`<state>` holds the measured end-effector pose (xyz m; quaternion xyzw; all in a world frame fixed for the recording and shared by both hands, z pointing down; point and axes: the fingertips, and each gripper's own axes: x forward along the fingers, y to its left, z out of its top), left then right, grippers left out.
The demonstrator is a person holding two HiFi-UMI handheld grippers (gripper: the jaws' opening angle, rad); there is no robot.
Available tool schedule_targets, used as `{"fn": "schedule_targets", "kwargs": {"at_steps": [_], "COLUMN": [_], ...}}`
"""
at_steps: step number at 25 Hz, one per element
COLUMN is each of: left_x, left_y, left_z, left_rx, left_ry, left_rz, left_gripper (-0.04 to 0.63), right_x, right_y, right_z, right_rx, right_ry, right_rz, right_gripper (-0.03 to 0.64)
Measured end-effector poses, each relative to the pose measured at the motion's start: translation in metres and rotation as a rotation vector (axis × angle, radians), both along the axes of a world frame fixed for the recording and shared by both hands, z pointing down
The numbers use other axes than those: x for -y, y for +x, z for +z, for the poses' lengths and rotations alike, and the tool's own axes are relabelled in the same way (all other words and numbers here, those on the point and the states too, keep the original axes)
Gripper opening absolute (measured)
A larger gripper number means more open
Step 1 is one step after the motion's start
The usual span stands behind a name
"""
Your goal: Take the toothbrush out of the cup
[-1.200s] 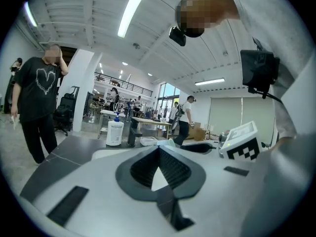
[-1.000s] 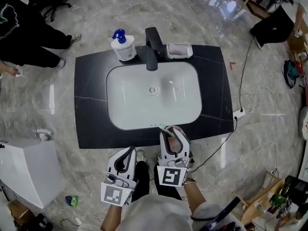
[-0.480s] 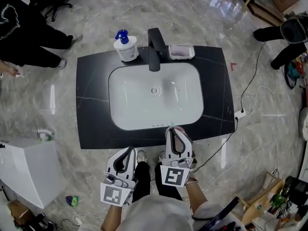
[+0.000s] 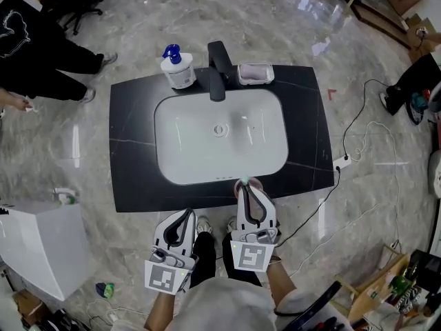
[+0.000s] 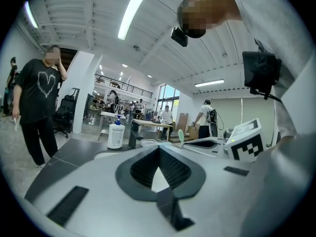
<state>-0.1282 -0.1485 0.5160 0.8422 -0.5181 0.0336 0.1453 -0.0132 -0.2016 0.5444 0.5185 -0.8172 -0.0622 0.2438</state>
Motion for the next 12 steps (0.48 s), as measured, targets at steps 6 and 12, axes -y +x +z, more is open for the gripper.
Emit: {"fn": "schedule_targets", "kwargs": {"at_steps": [6, 12], "left_x": [-0.003, -0.003], "left_y": [0.009, 0.020], "left_z": [-0.008, -0.022], "left_rx": [0.014, 0.032], "left_ry": [0.047, 0.061], "left_rz": [0.037, 0.048], "left_gripper": [-0.005, -0.005], "right_x": [-0.008, -0.011], "right_y": [0.004, 0.010], "right_z": [-0.010, -0.035], "right_rx": [0.023, 0.048], "right_ry": [0.008, 0.035], "right_rz": [0.004, 0.010], "right_gripper": [0.028, 0.028]}}
